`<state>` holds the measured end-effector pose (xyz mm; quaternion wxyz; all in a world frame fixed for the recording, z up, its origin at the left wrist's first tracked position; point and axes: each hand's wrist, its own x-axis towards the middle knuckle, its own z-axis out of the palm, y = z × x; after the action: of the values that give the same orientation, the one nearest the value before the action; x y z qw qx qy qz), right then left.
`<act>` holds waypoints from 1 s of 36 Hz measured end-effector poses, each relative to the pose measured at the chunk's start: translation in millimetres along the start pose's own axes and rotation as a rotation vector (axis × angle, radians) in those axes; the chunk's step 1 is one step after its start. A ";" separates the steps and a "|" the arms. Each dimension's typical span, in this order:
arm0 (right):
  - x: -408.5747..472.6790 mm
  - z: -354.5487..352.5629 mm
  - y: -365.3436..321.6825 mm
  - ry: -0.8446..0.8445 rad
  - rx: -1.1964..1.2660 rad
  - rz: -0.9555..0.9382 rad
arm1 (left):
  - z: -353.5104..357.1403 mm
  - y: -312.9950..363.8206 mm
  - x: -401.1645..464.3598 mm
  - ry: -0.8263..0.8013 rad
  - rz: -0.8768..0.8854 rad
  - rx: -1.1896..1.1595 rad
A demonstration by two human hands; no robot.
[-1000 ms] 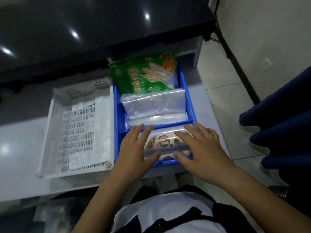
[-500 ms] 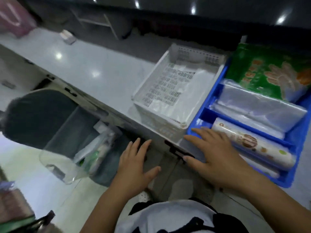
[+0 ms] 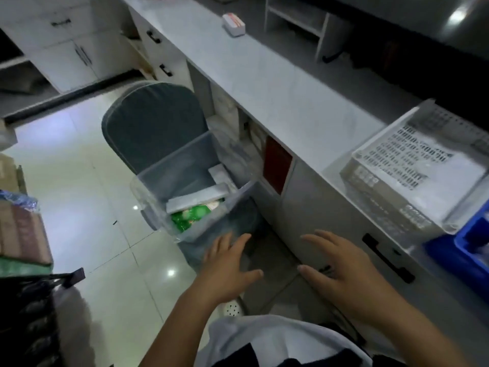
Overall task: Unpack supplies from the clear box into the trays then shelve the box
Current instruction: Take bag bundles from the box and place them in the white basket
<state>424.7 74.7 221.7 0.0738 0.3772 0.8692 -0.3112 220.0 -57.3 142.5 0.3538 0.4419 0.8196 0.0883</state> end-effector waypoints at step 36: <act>481.3 124.9 -184.3 -0.511 -0.265 -0.150 | -109.6 -289.1 137.6 0.348 -0.795 -1.219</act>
<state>-57.0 197.4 37.1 0.3159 0.2085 0.8809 -0.2844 -92.9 -102.3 21.6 0.4066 -0.1827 0.7673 0.4610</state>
